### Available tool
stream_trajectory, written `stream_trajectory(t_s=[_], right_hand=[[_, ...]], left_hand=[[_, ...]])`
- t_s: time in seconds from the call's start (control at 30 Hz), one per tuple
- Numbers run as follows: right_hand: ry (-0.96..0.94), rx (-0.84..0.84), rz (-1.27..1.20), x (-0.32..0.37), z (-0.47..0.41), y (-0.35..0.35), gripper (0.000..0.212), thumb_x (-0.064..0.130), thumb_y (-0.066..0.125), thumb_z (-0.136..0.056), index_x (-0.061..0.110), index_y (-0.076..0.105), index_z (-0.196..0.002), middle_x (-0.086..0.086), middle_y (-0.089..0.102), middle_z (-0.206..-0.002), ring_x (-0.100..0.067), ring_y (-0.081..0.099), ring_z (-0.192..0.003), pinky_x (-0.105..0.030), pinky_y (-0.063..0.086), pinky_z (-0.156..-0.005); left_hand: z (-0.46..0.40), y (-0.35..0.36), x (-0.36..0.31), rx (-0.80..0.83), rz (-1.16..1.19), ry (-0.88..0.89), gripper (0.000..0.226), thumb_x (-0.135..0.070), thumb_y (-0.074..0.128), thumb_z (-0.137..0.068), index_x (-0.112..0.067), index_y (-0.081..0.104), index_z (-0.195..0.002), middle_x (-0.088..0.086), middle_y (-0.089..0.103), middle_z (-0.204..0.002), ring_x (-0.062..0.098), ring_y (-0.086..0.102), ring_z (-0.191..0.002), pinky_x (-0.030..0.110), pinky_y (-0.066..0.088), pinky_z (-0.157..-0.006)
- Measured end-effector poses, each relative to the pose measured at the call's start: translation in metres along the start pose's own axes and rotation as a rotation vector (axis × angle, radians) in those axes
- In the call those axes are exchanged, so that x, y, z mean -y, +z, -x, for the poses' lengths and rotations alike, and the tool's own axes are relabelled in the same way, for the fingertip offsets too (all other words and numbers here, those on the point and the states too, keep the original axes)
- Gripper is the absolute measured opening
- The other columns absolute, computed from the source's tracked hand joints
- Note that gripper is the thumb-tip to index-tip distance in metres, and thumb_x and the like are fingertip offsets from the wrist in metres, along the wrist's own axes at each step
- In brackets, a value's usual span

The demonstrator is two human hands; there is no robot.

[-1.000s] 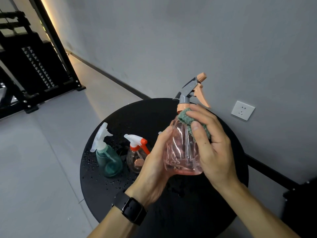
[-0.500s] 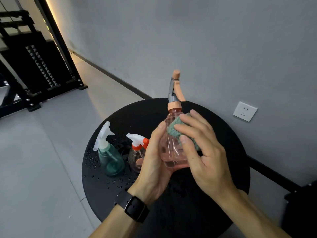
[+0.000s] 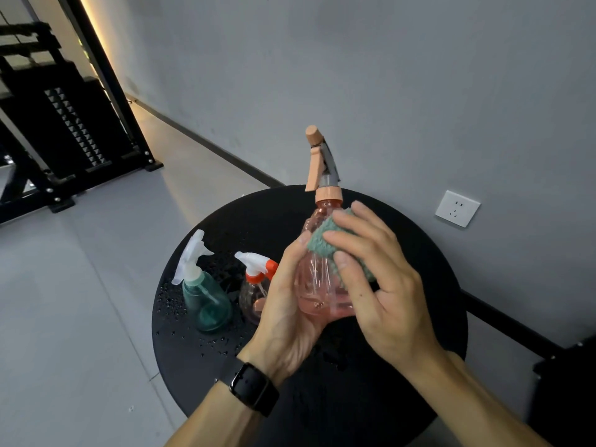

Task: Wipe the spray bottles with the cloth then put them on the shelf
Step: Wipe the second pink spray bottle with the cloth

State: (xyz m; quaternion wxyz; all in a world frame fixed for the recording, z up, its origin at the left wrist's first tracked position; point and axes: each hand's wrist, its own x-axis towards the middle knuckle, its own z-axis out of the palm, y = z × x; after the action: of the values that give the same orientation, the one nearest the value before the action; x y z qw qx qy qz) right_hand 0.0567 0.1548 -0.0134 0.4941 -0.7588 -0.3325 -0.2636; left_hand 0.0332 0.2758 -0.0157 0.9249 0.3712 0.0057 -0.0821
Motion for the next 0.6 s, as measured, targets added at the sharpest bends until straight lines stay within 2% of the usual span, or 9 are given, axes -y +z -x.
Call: stream_trajectory(t_s=[0.03,0.1,0.17,0.2,0.27,0.33,0.4,0.5,0.6], right_hand=[[0.012,-0.009,-0.008,0.000,-0.004,0.000,0.028,0.010,0.049,-0.096,0.008,0.062,-0.121,-0.002,0.053,-0.137,-0.018,0.037,-0.140,-0.030,0.034,-0.113],[0.030,-0.007,-0.023,0.001,-0.012,-0.001,0.026,0.007,0.052,-0.097,0.007,0.063,-0.121,-0.002,0.054,-0.137,-0.017,0.038,-0.140,-0.027,0.033,-0.113],[0.043,0.014,-0.028,0.001,-0.017,-0.002,0.024,0.006,0.054,-0.097,0.008,0.064,-0.119,-0.002,0.056,-0.135,-0.015,0.038,-0.139,-0.026,0.032,-0.113],[0.052,0.026,-0.036,0.001,-0.019,-0.002,0.025,0.007,0.054,-0.097,0.009,0.065,-0.119,-0.001,0.056,-0.135,-0.014,0.038,-0.139,-0.025,0.032,-0.113],[0.087,0.032,-0.068,0.002,-0.022,-0.003,0.026,0.008,0.053,-0.096,0.012,0.066,-0.118,0.003,0.056,-0.134,-0.011,0.038,-0.139,-0.023,0.031,-0.113],[0.145,0.023,-0.099,0.001,-0.026,-0.004,0.026,0.009,0.053,-0.096,0.014,0.066,-0.118,0.006,0.057,-0.134,-0.007,0.039,-0.138,-0.019,0.031,-0.112],[0.184,0.016,-0.122,0.000,-0.029,-0.006,0.027,0.010,0.053,-0.096,0.014,0.067,-0.118,0.007,0.058,-0.133,-0.004,0.041,-0.136,-0.016,0.031,-0.110],[0.167,0.039,-0.136,0.003,-0.028,-0.004,0.027,0.008,0.053,-0.095,0.013,0.067,-0.118,0.009,0.060,-0.130,-0.005,0.043,-0.134,-0.019,0.034,-0.109],[0.127,0.062,-0.143,0.008,-0.022,-0.001,0.026,0.008,0.053,-0.096,0.012,0.066,-0.118,0.008,0.059,-0.131,-0.008,0.044,-0.134,-0.022,0.037,-0.109]], left_hand=[[0.001,0.000,0.000,0.000,-0.026,0.003,0.045,-0.041,0.043,-0.101,-0.011,0.062,-0.130,0.010,0.070,-0.110,0.022,0.070,-0.098,0.037,0.059,-0.074],[0.002,0.000,0.000,-0.007,-0.109,0.004,0.048,-0.045,0.043,-0.100,-0.012,0.063,-0.129,0.017,0.067,-0.117,0.032,0.066,-0.108,0.054,0.056,-0.087],[0.002,-0.001,0.000,-0.020,-0.170,-0.012,0.051,-0.048,0.042,-0.099,-0.010,0.064,-0.124,0.025,0.064,-0.122,0.042,0.061,-0.117,0.066,0.045,-0.101],[0.002,-0.001,-0.001,-0.030,-0.184,-0.024,0.051,-0.048,0.043,-0.098,-0.008,0.065,-0.119,0.026,0.065,-0.117,0.042,0.062,-0.114,0.065,0.044,-0.102],[0.003,-0.001,-0.006,-0.026,-0.200,-0.054,0.049,-0.047,0.044,-0.097,-0.007,0.066,-0.113,0.018,0.067,-0.104,0.033,0.066,-0.100,0.055,0.052,-0.094],[0.005,0.000,-0.009,0.004,-0.215,-0.058,0.051,-0.047,0.049,-0.097,-0.006,0.061,-0.124,0.014,0.067,-0.110,0.030,0.067,-0.101,0.051,0.055,-0.087],[0.006,-0.001,-0.007,0.030,-0.228,-0.033,0.053,-0.045,0.057,-0.092,-0.013,0.057,-0.134,0.013,0.068,-0.120,0.028,0.069,-0.105,0.049,0.056,-0.085],[0.005,-0.004,-0.005,-0.030,-0.152,-0.015,0.067,-0.040,0.074,-0.083,-0.011,0.050,-0.138,0.023,0.056,-0.137,0.035,0.066,-0.112,0.049,0.055,-0.086],[0.005,-0.008,-0.006,-0.056,-0.077,0.022,0.065,-0.035,0.076,-0.081,-0.008,0.052,-0.135,0.025,0.056,-0.131,0.031,0.068,-0.104,0.044,0.057,-0.076]])
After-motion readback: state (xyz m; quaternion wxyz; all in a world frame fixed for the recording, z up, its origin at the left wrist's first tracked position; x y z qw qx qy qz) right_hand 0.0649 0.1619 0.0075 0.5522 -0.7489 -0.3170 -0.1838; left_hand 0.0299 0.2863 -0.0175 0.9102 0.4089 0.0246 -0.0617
